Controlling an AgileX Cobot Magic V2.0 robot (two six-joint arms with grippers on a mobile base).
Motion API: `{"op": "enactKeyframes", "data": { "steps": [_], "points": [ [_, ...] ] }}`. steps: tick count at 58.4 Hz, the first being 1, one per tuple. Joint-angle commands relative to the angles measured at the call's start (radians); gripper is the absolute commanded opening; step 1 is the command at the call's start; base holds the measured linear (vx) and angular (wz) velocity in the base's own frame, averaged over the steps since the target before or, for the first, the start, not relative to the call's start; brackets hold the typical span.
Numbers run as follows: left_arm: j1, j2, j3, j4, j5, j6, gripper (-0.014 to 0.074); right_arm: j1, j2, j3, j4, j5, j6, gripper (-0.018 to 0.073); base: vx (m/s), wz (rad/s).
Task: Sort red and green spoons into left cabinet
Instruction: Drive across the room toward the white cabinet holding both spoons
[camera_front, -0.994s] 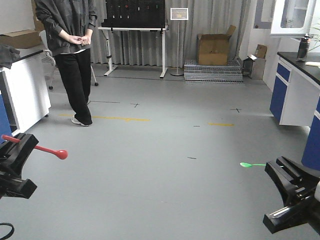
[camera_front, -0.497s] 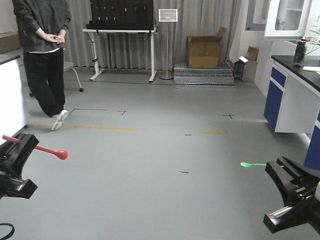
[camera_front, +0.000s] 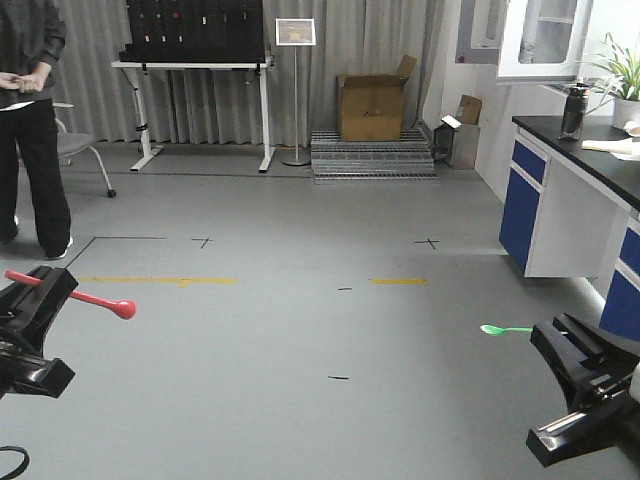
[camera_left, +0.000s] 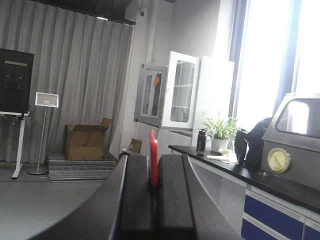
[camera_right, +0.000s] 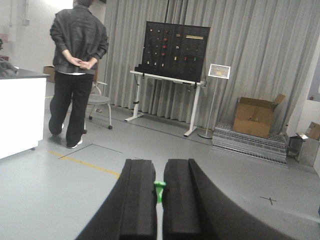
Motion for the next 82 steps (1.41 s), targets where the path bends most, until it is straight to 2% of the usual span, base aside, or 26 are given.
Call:
{"op": "enactKeyframes", "data": {
  "steps": [1, 57, 82],
  "points": [
    [-0.002, -0.031, -0.023, -0.024, -0.229, -0.007, -0.0007, -0.001, -0.021, -0.025, 0.016, -0.078, 0.001, -0.0009, 0.39, -0.14],
    [-0.002, -0.031, -0.023, -0.024, -0.229, -0.007, -0.0007, -0.001, 0.022, -0.025, 0.014, -0.081, 0.001, -0.0009, 0.40, -0.21],
    [-0.002, -0.031, -0.023, -0.024, -0.229, -0.007, -0.0007, -0.001, 0.022, -0.025, 0.014, -0.080, 0.001, -0.0009, 0.51, 0.04]
  ]
}}
